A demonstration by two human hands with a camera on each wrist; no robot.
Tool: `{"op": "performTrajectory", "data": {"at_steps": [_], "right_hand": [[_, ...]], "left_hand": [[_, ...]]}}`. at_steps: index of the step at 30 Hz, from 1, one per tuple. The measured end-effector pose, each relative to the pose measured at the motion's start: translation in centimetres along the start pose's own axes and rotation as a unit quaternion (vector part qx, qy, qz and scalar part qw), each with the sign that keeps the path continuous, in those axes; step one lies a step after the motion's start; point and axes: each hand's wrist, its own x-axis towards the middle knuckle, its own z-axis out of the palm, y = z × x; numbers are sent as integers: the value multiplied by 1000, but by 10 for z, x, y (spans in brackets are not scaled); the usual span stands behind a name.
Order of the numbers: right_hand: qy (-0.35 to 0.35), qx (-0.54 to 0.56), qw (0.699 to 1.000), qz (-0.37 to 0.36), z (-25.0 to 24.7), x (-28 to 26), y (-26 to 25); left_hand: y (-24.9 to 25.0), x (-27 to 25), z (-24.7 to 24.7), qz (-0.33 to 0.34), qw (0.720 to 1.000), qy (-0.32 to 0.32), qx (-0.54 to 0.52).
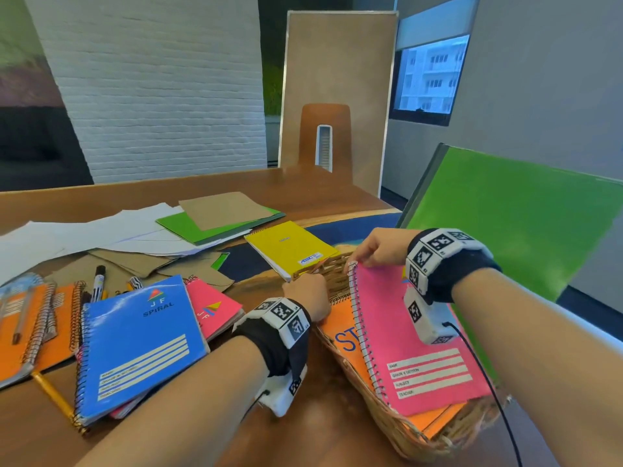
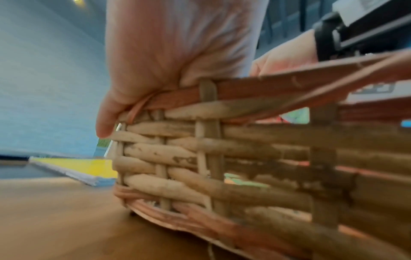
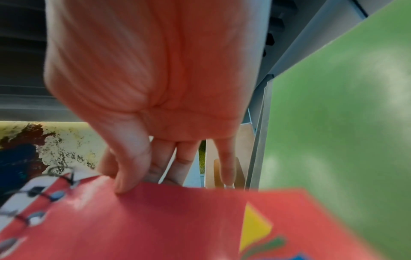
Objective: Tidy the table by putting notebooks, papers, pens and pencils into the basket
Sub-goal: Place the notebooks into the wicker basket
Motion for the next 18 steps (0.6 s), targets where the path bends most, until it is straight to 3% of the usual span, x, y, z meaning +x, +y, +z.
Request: {"op": "performTrajectory", "data": {"at_steps": [7, 15, 18], "right_hand": [[14, 15, 1000, 7, 49, 22, -1], [-104, 20, 994, 22, 67, 21, -1], [-102, 23, 994, 14, 70, 17, -4]], "left_hand": [[-6, 7, 1, 3, 997, 17, -76], [-9, 7, 4, 26, 995, 35, -90], [-8, 4, 2, 41, 993, 57, -98]]}}
